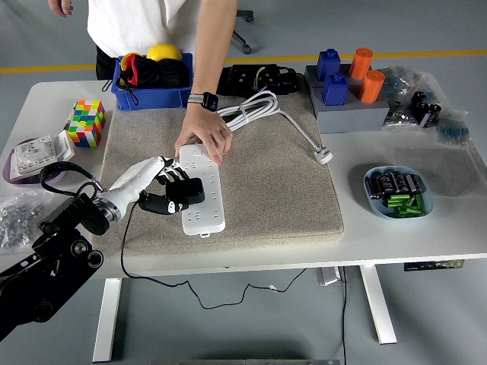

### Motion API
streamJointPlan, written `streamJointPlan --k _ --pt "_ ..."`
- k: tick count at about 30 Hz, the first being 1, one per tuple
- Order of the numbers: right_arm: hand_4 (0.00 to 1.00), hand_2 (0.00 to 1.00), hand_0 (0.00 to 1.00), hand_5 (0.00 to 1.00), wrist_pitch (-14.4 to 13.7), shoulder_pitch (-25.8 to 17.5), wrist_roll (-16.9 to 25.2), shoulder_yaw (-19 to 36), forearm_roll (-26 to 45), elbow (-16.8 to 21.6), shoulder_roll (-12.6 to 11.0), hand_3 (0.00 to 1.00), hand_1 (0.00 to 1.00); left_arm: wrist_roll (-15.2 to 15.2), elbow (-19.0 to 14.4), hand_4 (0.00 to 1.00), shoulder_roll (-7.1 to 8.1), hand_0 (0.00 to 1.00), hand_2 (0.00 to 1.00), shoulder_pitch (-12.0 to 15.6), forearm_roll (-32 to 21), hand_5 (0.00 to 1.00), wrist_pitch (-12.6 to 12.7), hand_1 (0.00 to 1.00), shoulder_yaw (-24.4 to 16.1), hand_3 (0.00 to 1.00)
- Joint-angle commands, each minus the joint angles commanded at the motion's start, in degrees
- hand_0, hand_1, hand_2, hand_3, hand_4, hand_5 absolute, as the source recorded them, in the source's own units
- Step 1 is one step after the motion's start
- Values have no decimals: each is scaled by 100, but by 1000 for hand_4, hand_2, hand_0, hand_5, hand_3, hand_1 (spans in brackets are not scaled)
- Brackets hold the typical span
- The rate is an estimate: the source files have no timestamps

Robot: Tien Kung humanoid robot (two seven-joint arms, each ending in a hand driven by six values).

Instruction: Pull the plug out,throw it away,press the button

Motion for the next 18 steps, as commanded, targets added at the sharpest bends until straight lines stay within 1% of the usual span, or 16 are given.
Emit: streamJointPlan --k 12,18 --pt "661 674 743 522 -4 5 -1 -44 24 1 -5 631 674 -40 -171 707 58 511 379 -15 -128 2 -15 342 -225 547" --pt "661 674 742 522 -7 8 -1 -69 32 2 -14 632 674 -34 -219 693 72 510 373 -15 -197 2 -45 336 -277 543"
